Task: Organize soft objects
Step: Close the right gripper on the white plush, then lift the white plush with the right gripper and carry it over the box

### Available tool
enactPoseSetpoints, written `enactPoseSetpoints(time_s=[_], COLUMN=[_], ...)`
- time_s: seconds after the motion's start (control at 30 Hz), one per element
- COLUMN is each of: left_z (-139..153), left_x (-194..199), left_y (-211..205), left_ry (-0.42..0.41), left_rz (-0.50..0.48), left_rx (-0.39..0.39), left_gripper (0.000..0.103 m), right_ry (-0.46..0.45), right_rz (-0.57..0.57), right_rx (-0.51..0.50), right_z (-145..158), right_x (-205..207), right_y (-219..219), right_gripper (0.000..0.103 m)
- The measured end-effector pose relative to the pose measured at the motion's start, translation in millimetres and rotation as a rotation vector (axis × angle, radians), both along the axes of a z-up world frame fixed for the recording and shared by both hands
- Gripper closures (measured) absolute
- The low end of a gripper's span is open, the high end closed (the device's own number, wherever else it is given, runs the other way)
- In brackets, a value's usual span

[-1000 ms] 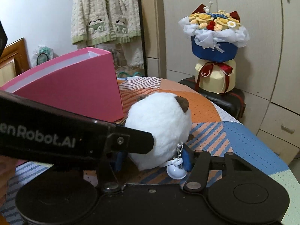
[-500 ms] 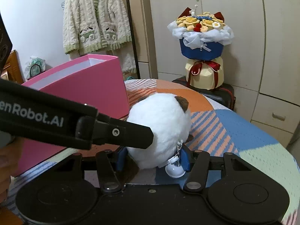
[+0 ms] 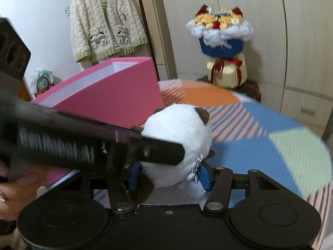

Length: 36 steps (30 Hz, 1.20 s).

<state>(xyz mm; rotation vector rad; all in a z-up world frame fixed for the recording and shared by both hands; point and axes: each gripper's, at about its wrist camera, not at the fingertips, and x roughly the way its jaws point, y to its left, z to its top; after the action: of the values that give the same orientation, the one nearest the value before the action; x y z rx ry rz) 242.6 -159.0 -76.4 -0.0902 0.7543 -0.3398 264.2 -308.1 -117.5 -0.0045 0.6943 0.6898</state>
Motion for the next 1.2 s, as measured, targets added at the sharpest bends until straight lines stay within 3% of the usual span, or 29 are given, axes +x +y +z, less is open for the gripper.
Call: enactPoseSetpoints(time_s=[0.33, 0.6, 0.87, 1.2], left_z=[15.5, 16.3, 26.2, 47.5], left_x=[-61.0, -109.9, -149.4, -180.5], left_y=[2.5, 9.1, 31.1, 85.6], left_ry=[0.008, -0.001, -0.012, 0.048], left_rz=[-0.101, -0.209, -0.277, -0.314], left_rx=[0.029, 0.076, 0.053, -0.031], left_gripper=[0.052, 0.052, 0.052, 0.052], right_ry=[-0.059, -0.053, -0.018, -0.031], right_rz=[-0.123, -0.233, -0.282, -0.224], right_rx=[-0.007, 0.012, 0.014, -0.048], right_z=[7.4, 5.8, 20.7, 50.6], right_x=[-83.0, -141.9, -184.2, -226.9], right_y=[9.7, 21.5, 37.4, 75.9], right_gripper=[0.042, 0.042, 0.040, 0.038])
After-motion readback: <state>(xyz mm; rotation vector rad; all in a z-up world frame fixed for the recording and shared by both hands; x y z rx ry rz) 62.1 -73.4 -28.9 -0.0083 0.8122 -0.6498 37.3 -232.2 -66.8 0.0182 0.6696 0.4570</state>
